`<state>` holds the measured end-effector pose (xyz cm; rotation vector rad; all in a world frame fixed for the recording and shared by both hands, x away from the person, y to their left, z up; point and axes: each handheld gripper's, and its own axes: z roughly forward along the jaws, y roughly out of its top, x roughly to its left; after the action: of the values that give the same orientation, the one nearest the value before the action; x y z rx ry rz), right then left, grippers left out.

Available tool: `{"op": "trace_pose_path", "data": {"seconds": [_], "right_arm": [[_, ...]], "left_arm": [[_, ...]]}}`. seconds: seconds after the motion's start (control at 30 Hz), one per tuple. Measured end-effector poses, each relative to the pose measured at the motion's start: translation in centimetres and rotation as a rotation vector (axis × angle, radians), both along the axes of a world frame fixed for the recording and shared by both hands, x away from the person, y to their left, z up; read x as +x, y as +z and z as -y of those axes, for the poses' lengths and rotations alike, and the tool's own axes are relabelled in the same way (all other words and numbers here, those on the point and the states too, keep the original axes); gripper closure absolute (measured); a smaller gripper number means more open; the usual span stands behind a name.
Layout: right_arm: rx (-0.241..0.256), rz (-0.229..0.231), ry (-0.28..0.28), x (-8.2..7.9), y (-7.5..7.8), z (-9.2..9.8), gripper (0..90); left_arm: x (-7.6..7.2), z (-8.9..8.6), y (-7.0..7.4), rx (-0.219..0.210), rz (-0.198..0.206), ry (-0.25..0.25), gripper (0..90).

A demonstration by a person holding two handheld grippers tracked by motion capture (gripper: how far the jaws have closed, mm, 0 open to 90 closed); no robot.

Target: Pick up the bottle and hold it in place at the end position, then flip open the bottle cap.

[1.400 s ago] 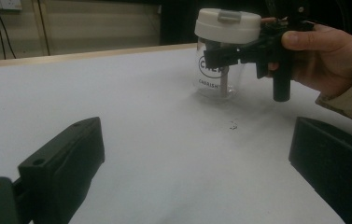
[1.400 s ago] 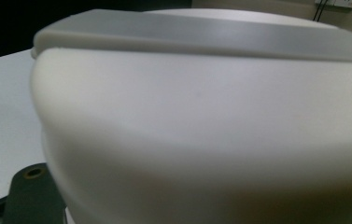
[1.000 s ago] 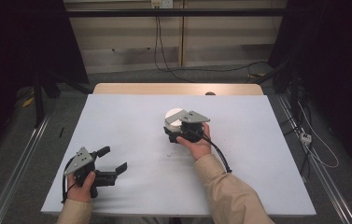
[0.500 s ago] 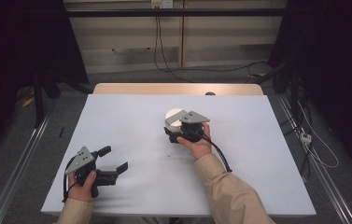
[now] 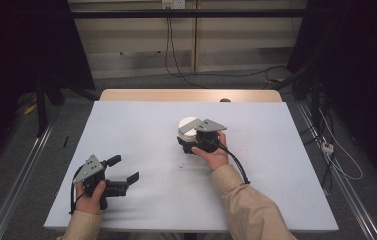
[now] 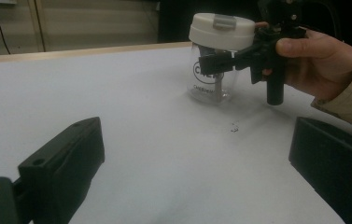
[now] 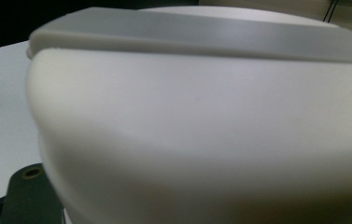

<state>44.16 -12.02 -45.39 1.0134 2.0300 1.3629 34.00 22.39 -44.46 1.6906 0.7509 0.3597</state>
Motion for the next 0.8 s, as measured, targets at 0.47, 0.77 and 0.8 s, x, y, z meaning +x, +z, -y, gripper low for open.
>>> {"op": "trace_pose_path", "data": {"seconds": [0.47, 0.77, 0.8], "right_arm": [[-0.002, -0.009, 0.018, -0.2, -0.2, 0.3, 18.3], [-0.001, -0.012, 0.017, -0.2, -0.2, 0.3, 18.3], [-0.001, -0.012, 0.017, -0.2, -0.2, 0.3, 18.3]], "left_arm": [[1.2, 1.3, 0.8, -0.015, -0.028, -0.013, 3.8], [2.2, 2.8, 1.7, 0.007, -0.076, -0.015, 6.6], [2.2, 2.8, 1.7, 0.007, -0.076, -0.015, 6.6]]}}
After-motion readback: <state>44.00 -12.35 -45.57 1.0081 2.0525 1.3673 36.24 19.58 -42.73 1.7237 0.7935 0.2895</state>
